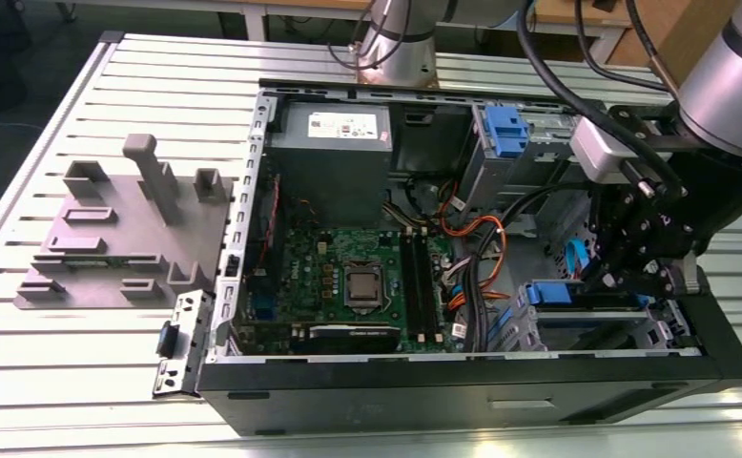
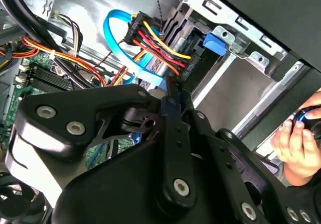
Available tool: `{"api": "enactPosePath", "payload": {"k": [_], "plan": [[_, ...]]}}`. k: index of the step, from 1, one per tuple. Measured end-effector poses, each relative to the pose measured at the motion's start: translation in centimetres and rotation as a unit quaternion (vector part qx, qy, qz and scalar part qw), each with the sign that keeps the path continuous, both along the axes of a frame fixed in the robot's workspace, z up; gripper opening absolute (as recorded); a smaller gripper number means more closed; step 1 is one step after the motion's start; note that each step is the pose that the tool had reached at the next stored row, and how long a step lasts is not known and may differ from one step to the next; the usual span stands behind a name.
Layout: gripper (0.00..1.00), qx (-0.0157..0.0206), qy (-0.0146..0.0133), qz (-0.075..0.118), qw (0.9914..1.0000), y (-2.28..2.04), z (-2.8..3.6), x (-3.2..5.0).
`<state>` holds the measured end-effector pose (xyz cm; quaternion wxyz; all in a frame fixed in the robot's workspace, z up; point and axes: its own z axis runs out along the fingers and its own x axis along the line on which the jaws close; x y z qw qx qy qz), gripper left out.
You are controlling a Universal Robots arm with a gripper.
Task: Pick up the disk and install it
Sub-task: 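Insert the second disk wire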
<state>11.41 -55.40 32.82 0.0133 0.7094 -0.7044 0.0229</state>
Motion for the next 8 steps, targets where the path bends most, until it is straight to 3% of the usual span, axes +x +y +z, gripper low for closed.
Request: {"api": "enactPosePath", "payload": {"k": [6, 7, 8], "plan": [[0.17, 0.0012, 0.0000, 0.000, 1.00000, 0.00, 0.06, 0.00], [0.23, 0.0021, 0.0000, 0.000, 1.00000, 0.00, 0.17, 0.01], [0.23, 0.0024, 0.0001, 0.000, 1.00000, 0.00, 0.38, 0.01]]}}
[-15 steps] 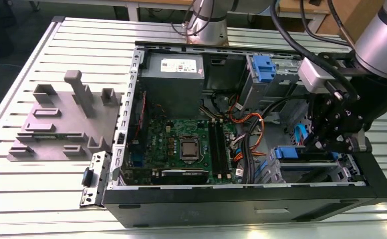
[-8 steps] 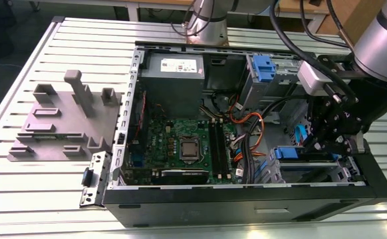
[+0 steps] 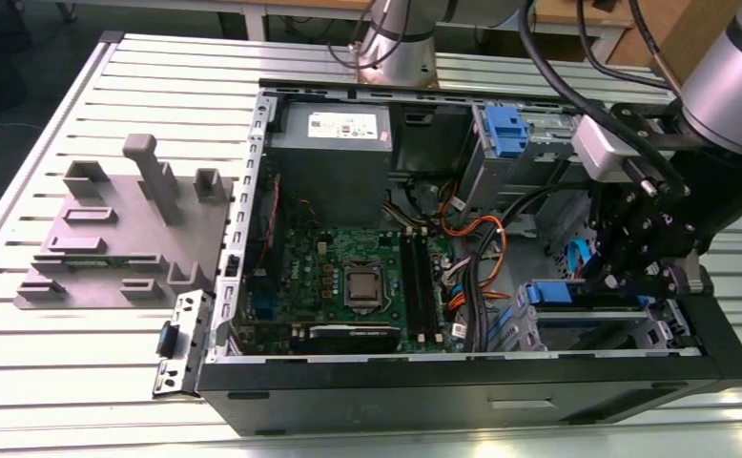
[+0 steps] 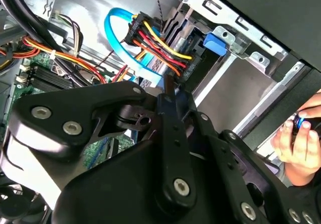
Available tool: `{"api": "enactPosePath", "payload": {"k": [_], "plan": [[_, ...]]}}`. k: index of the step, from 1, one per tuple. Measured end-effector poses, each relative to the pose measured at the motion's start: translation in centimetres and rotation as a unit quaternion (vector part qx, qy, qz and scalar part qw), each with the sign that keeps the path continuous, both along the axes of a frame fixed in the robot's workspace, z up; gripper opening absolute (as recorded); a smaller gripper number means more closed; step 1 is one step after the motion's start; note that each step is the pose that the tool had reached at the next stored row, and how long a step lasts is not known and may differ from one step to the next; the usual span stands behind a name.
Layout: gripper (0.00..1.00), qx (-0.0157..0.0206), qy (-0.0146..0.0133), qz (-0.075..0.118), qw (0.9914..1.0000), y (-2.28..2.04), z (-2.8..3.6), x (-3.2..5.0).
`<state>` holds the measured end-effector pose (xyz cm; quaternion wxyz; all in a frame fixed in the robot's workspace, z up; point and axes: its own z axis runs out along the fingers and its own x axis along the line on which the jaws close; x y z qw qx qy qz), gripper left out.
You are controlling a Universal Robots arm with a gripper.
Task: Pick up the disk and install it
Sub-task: 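Insert the second disk wire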
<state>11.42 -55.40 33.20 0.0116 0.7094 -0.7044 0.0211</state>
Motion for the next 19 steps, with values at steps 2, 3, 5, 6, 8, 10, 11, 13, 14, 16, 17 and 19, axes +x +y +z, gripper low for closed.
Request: {"api": "enactPosePath", "payload": {"k": [2, 3, 5, 6, 8, 10, 11, 13, 14, 16, 17, 19], "plan": [[0.23, 0.0003, 0.0002, 0.000, 1.00000, 0.01, 0.44, 0.00], [0.23, 0.0003, 0.0003, 0.000, 1.00000, 0.03, 0.66, 0.00], [0.23, 0.0003, 0.0007, 0.000, 1.00000, 0.05, 1.00, 0.00], [0.23, 0.0005, 0.0007, 0.000, 1.00000, 0.05, 1.00, 0.00], [0.22, 0.0005, 0.0007, 0.000, 1.00000, 0.05, 1.00, 0.00], [0.11, 0.0005, 0.0007, 0.000, 1.00000, 0.05, 1.01, 0.00], [0.11, 0.0005, 0.0007, 0.000, 1.00000, 0.05, 1.01, 0.00], [0.11, 0.0004, 0.0007, 0.000, 1.00000, 0.05, 1.01, 0.00], [0.11, 0.0004, 0.0007, 0.000, 1.00000, 0.05, 1.01, 0.00], [0.11, 0.0004, 0.0007, 0.000, 1.00000, 0.05, 1.01, 0.00], [0.11, 0.0004, 0.0007, 0.000, 1.00000, 0.05, 1.02, 0.00], [0.11, 0.0004, 0.0007, 0.000, 1.00000, 0.05, 1.02, 0.00]]}}
